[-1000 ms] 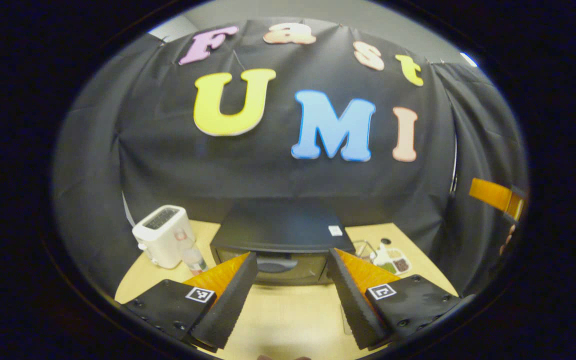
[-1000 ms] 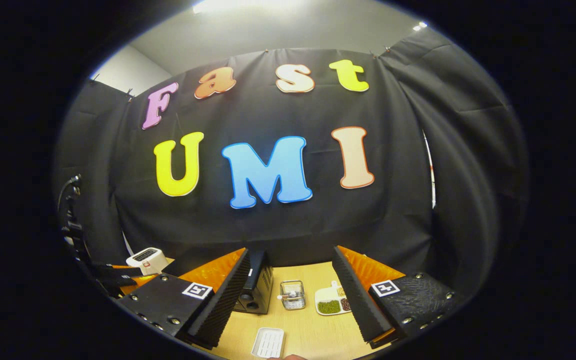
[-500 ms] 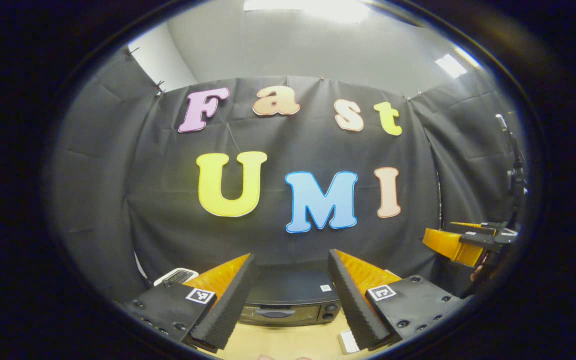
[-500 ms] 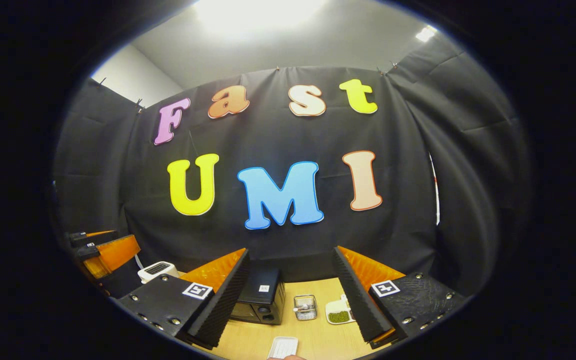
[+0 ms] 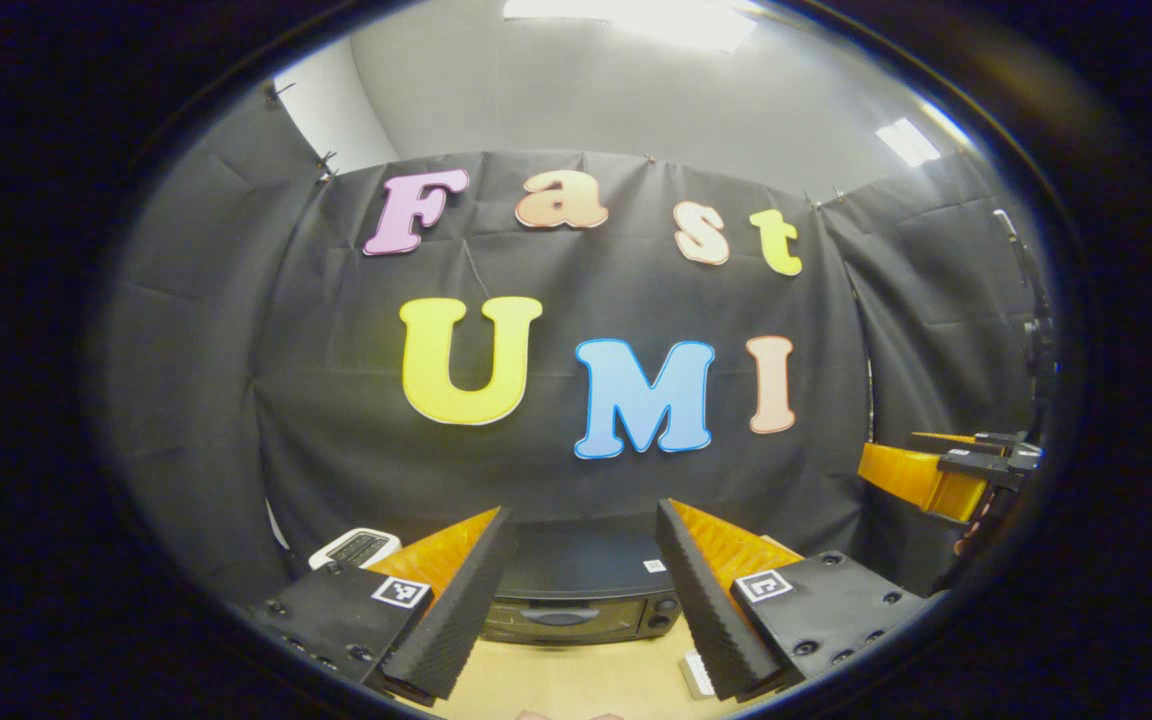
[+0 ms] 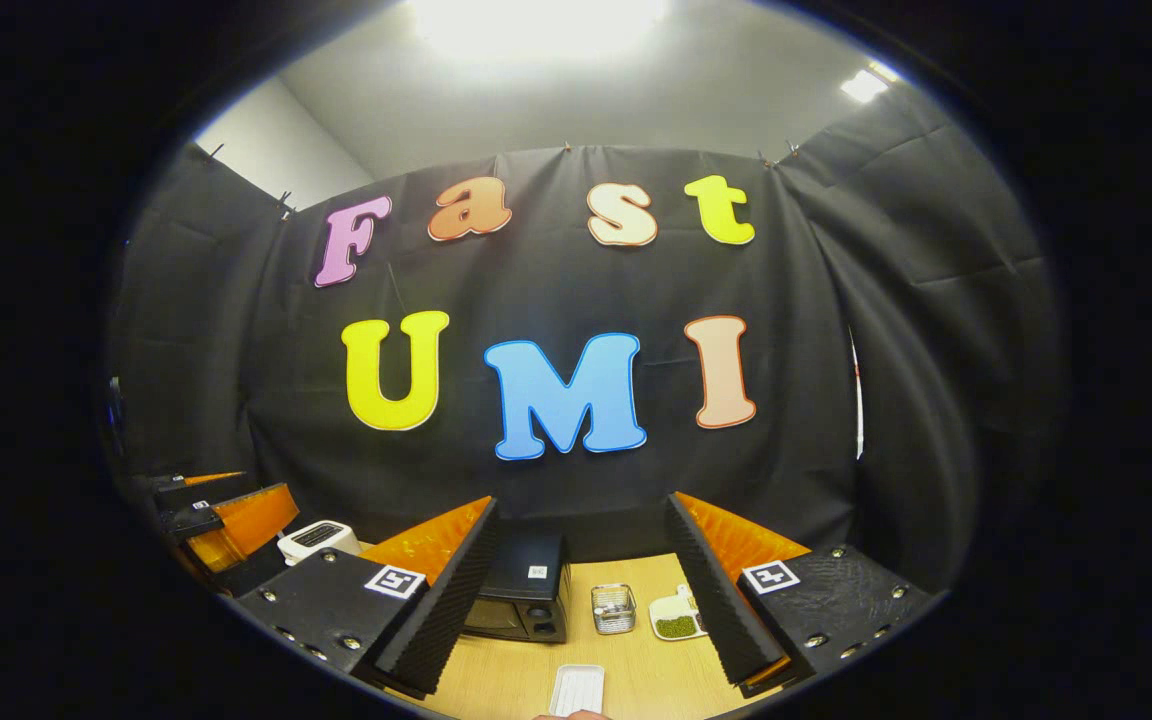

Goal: Open the electric oven with the left hand, put the food in, and close the electric oven.

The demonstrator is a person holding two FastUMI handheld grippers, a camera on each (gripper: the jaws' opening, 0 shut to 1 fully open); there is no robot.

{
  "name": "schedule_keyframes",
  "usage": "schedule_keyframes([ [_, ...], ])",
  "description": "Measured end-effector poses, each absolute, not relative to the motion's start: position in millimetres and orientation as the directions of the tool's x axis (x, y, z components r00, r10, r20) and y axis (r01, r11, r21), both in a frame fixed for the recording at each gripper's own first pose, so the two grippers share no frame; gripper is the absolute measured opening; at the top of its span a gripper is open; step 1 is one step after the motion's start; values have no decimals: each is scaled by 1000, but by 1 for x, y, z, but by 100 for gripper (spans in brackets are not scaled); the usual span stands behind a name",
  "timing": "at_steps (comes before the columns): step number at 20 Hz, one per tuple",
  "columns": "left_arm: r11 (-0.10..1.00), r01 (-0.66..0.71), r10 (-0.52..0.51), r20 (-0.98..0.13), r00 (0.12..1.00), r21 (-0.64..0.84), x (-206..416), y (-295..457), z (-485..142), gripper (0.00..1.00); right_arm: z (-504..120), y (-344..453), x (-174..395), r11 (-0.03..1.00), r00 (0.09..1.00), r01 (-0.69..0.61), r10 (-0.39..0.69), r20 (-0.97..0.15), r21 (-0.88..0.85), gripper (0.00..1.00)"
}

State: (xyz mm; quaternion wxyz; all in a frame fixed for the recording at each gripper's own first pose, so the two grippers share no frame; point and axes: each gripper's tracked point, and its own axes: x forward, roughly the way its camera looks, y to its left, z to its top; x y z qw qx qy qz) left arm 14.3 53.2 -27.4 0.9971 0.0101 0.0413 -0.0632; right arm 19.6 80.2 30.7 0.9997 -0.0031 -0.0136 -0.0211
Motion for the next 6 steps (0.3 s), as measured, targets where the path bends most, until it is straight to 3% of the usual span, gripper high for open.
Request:
schedule_keyframes([
  [2,992,129,-127,-85,988,12,13,59,-28,95,30,86,16,999,999,47,-47,23,-6,100],
  [5,990,141,-141,-87,986,1,9,65,-29,95,31,92,11,998,998,59,-59,23,-8,100],
  [6,989,145,-145,-92,985,-2,8,66,-31,99,31,94,10,998,998,61,-60,24,-11,99],
])
